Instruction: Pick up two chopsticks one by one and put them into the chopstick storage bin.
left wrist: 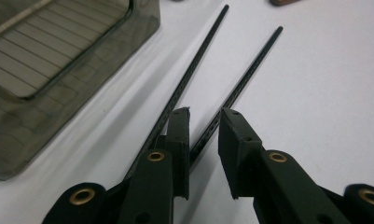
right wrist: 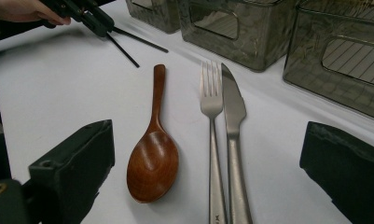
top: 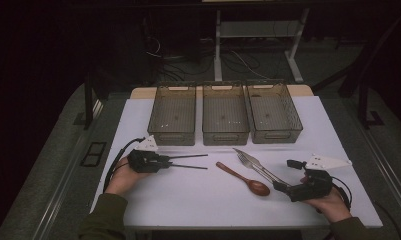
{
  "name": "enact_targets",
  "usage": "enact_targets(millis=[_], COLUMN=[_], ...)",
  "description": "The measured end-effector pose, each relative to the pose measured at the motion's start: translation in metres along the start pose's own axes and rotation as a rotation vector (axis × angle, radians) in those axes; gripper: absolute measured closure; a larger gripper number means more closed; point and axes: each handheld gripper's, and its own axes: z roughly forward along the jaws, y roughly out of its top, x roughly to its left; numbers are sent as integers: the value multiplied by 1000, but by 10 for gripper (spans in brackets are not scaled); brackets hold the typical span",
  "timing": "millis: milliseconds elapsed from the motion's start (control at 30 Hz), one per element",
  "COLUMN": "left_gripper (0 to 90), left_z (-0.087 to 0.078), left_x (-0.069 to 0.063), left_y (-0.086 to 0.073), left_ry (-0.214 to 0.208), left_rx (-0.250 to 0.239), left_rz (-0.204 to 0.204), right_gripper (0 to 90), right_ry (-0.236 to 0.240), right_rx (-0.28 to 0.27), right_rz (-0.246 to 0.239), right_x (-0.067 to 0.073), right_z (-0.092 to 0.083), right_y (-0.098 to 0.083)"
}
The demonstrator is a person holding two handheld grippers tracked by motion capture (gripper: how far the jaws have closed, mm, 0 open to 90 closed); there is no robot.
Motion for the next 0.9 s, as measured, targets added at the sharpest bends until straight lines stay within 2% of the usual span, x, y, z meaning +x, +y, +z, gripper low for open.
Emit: enact_targets(millis=[233, 600, 667, 767, 867, 900], left_gripper=[776, 797, 798, 802, 817, 817], left_z=[4, 5, 6, 6, 7, 8], left_x=[2, -1, -4, -5, -7, -8], left_y=[-2, -1, 0, 0, 1, 1], left_ry=[-15, -37, -60, -66, -108, -107], left_rx=[29, 24, 30, 31, 31, 35], left_rz=[6, 9, 21, 27, 34, 45], right_gripper=[23, 24, 24, 23, 23, 24], right_ry=[-1, 2, 3, 4, 4, 4], right_rx=[-2, 2, 1, 3, 5, 3], right_rz=[-1, -1, -1, -2, -3, -3], right_x=[0, 1, 1, 1, 1, 1], right_z=[0, 0, 0, 0, 0, 0], right_y=[0, 0, 0, 0, 0, 0])
